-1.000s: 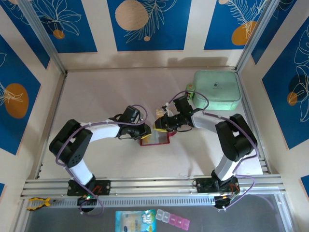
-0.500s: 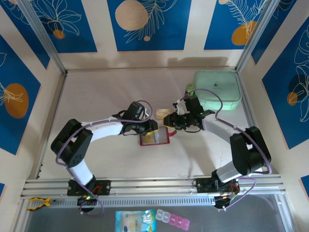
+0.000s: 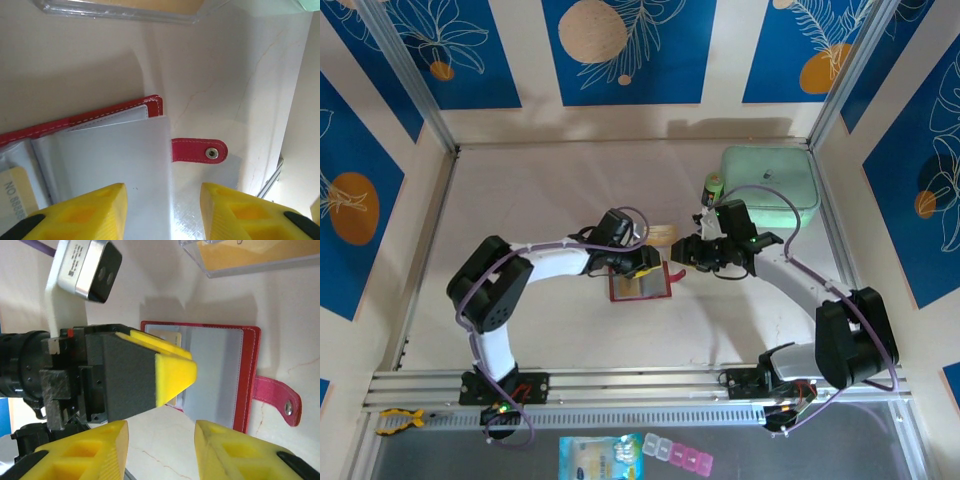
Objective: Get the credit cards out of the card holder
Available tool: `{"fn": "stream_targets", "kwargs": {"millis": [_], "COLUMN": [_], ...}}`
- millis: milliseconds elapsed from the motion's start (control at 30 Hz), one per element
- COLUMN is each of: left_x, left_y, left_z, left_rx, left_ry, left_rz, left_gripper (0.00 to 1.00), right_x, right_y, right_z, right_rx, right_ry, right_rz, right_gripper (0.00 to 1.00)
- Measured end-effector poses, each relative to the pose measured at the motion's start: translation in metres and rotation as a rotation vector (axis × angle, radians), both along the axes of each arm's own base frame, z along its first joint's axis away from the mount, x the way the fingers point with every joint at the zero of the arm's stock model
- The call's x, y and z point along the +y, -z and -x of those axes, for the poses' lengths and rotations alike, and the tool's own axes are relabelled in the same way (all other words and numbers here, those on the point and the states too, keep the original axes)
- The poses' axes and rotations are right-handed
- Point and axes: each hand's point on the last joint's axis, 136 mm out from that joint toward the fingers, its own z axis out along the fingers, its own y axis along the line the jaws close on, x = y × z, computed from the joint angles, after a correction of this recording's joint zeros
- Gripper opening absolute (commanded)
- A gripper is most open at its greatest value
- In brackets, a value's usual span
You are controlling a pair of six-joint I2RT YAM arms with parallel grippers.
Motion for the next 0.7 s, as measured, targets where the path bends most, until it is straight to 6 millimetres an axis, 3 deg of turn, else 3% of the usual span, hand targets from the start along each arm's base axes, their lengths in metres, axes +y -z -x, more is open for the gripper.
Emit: {"fn": "stream_targets", "kwargs": {"millis": [367, 700], "left_x": [0.000, 0.034], "left_y": [-0.001, -0.007], "left_z": [-0.001, 0.007], "left_rx": [-0.013, -0.035], "left_ry": [-0.003, -0.057], "left_rz": [0.010, 0.012], "left_gripper": [0.45, 0.42], "right_x": [0.004, 0.031], "right_y": [0.003, 0.022], "right_z": [0.004, 0.017], "right_rx": [0.017, 0.084], "right_ry": [-0.012, -0.095], "right_rz": [0.000, 0.027], "right_gripper": [0.38, 0.37]}}
